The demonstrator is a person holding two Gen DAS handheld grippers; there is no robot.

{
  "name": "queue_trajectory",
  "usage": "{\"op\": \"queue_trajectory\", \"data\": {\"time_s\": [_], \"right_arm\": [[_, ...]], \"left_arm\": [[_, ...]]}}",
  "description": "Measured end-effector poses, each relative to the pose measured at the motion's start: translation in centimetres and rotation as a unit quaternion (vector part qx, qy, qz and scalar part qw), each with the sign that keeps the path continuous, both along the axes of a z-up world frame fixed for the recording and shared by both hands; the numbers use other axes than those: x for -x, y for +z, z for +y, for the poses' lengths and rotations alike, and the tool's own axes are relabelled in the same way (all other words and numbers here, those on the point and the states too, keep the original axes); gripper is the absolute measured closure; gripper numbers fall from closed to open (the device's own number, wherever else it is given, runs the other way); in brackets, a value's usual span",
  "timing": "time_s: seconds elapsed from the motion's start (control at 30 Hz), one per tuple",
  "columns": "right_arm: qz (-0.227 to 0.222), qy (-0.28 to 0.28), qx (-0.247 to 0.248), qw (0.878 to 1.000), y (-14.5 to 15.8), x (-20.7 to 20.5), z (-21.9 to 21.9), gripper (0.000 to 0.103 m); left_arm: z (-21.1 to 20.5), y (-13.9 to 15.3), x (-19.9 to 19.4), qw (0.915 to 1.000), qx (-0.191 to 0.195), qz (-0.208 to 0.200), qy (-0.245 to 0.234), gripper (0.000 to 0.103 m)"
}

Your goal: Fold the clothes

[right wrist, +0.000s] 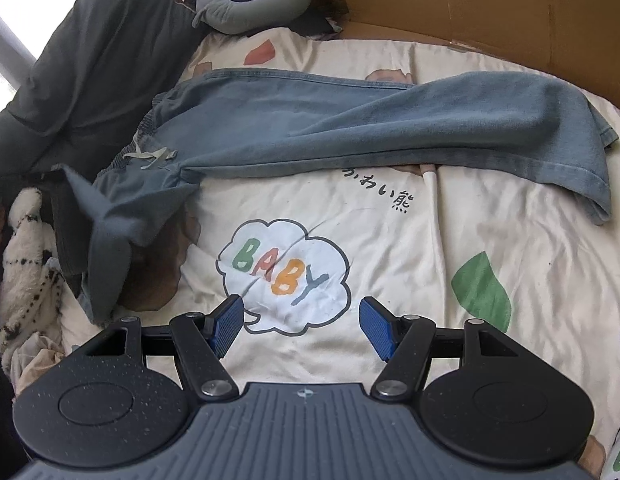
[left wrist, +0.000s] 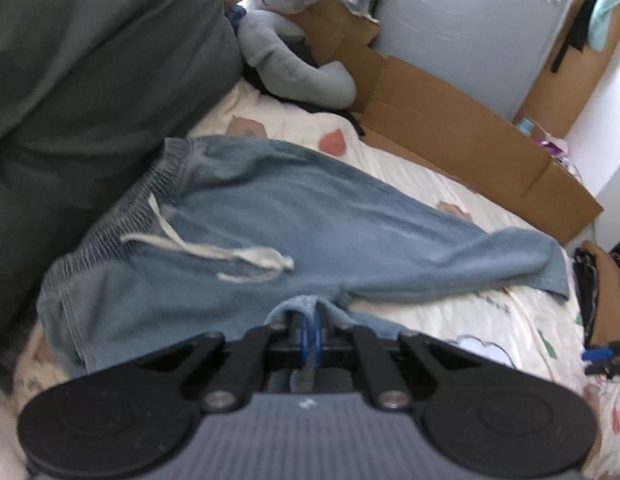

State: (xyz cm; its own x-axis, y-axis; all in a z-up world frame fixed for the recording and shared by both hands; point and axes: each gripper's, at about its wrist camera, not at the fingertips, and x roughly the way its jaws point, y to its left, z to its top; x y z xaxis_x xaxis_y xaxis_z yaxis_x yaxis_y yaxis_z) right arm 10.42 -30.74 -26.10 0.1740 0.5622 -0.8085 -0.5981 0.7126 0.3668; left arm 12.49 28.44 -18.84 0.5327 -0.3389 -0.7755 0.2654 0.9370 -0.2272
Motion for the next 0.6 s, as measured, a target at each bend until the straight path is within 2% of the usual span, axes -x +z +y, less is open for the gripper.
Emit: {"op": "queue_trajectory", "data": {"time_s": [0.27,0.43,0.6], "right_arm": [[0.001,-0.001,0.009,1.000,-0.5,-0.1,0.0,0.033],[0.002,0.007,0.016,1.000,-1.0,-0.1,0.4,0.033],[0.003,0.007,0.019,1.000,-1.3,0.0,0.8,0.033]], "left_arm": [[0.7,-1.6,-5.4,0.9996,-0.024,0.009,0.012,0.100],[0.9,-3.7,-7.3,0.9985,-0.039,0.022,0.031,0.100],[2.0,-6.8,-9.0,0.9944,-0.055,0.050,0.075,0.100]]}}
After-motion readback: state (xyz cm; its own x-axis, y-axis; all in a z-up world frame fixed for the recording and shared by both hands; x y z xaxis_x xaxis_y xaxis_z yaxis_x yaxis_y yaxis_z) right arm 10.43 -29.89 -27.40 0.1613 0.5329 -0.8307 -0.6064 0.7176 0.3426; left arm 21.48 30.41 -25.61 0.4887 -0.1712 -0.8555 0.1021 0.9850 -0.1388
